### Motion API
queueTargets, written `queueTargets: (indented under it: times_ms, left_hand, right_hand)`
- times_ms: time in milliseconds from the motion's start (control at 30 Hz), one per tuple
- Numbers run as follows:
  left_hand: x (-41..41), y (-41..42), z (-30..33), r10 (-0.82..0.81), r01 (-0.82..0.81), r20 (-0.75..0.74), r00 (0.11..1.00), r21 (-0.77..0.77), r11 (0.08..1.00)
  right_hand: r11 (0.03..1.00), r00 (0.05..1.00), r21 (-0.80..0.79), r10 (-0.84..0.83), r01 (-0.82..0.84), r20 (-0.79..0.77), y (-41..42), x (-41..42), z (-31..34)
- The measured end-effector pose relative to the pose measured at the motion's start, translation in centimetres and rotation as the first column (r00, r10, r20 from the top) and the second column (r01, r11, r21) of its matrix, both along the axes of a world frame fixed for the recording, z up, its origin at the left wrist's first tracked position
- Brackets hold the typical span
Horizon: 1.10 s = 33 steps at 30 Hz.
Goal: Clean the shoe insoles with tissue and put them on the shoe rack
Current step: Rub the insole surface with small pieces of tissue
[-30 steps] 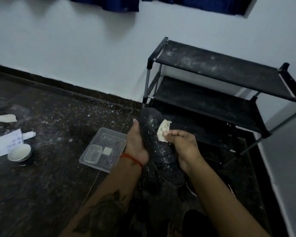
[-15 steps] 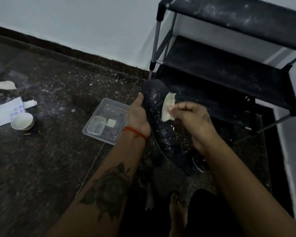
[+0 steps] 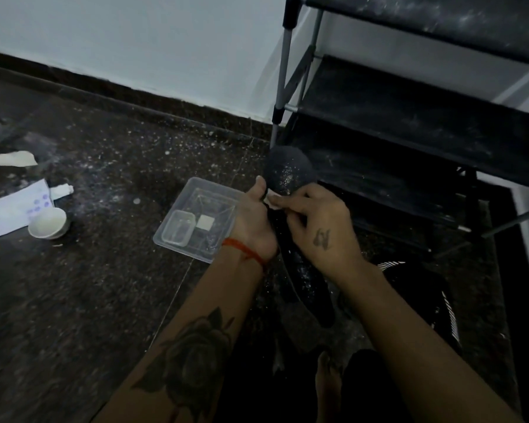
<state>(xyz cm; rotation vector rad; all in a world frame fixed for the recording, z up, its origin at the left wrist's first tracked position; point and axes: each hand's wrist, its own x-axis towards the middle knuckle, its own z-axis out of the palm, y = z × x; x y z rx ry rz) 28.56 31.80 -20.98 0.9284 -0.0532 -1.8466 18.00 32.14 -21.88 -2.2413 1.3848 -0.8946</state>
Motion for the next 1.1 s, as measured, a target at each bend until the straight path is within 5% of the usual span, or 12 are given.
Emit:
queueTargets:
  times_ms: [200, 333, 567, 767, 933, 1100]
  left_hand:
    - [-0.4, 0.0, 0.4, -0.035, 0.035, 0.007, 0.999, 0.012, 0.999]
    - [-0.1, -0.2, 0.3, -0.020, 0.019, 0.025, 0.999, 0.022, 1.000]
    - [0.5, -0.3, 0.0, 0.061, -0.061, -0.040, 0.997, 0.008, 0.998]
    - [0.6, 0.0, 0.5, -0.003, 0.002, 0.010, 1.000, 0.056, 0.998]
    - [1.1, -0.3, 0.5, 0.000, -0.002, 0.035, 0.999, 0.080, 0.997]
    - [1.6, -0.4, 0.4, 0.046, -0.045, -0.007, 0.999, 0.039, 0.998]
  right_hand:
    - [0.995, 0.988, -0.019, -0.104, 0.103, -0.111, -1.5, -1.6, -0.9]
    - [0.967, 0.968, -0.048, -0.249, 0.251, 0.031, -2.6, -1.6, 0.0]
    - [1.000, 0.999, 0.025, 0.016, -0.015, -0.037, -1.5, 1.8, -0.6]
    - [0.996, 0.978, -0.025, -0.092, 0.089, -0.188, -3.2, 0.1, -1.5]
    - [0.962, 0.962, -0.036, -0.272, 0.271, -0.018, -4.3, 0.1, -0.6]
    - [0.999, 0.997, 0.002, -0.048, 0.048, 0.061, -2.7, 2.8, -0.1]
